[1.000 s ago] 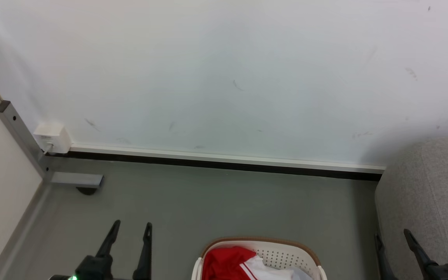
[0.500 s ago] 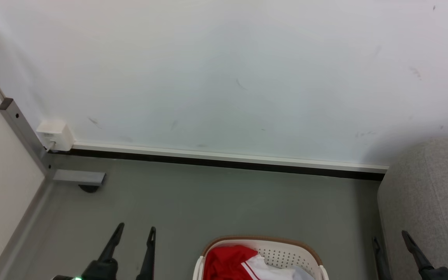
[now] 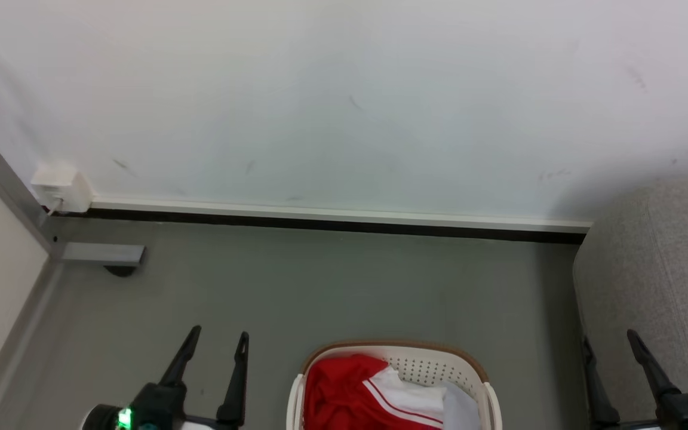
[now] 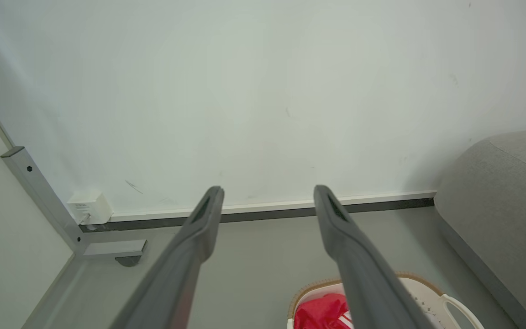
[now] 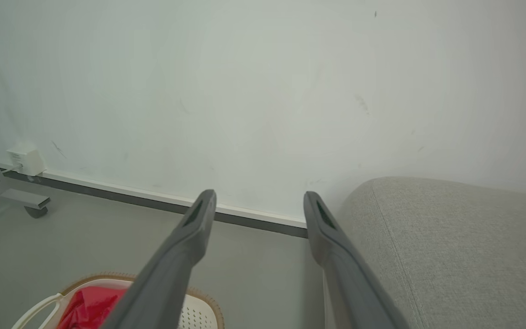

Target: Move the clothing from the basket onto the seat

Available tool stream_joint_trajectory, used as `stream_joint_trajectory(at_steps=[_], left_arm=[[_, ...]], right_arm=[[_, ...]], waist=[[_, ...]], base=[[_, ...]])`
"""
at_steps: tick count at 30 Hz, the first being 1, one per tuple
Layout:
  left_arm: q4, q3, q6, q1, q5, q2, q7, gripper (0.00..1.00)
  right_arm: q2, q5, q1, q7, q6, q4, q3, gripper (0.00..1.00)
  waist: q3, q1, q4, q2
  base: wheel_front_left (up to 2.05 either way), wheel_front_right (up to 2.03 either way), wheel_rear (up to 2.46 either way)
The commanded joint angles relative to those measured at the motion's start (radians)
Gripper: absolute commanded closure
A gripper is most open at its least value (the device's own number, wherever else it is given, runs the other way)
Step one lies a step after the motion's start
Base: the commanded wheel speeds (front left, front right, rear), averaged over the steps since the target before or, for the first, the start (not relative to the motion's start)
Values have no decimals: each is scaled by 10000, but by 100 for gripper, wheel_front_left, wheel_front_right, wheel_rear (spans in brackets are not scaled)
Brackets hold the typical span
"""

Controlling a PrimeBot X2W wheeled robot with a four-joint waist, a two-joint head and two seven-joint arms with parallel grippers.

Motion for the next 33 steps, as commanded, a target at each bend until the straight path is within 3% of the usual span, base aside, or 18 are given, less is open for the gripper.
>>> stream_joint_trajectory(at_steps=[1, 8, 18, 33], left_arm=[[32, 20, -67, -111, 179, -13, -7, 0], [622, -315, -474, -1145, 310, -164, -6, 0], [2991, -1627, -1088, -2834, 525, -360, -7, 0], [6803, -3311, -1061, -6475, -27, -559, 346, 0]], right_arm=[[-15, 28, -85, 5, -21, -40, -34, 0], [-28, 98, -736, 5, -22, -417, -301, 0], [-12, 81, -1579, 3, -21, -926, -574, 0], [10, -70, -2896, 5, -22, -1966, -522, 0]], waist=[[226, 0, -107, 0], [1396, 0, -407, 0], [2991, 0, -743, 0], [5586, 0, -1071, 0]], base=[[0, 0, 0], [0, 0, 0], [0, 0, 0], [0, 0, 0]])
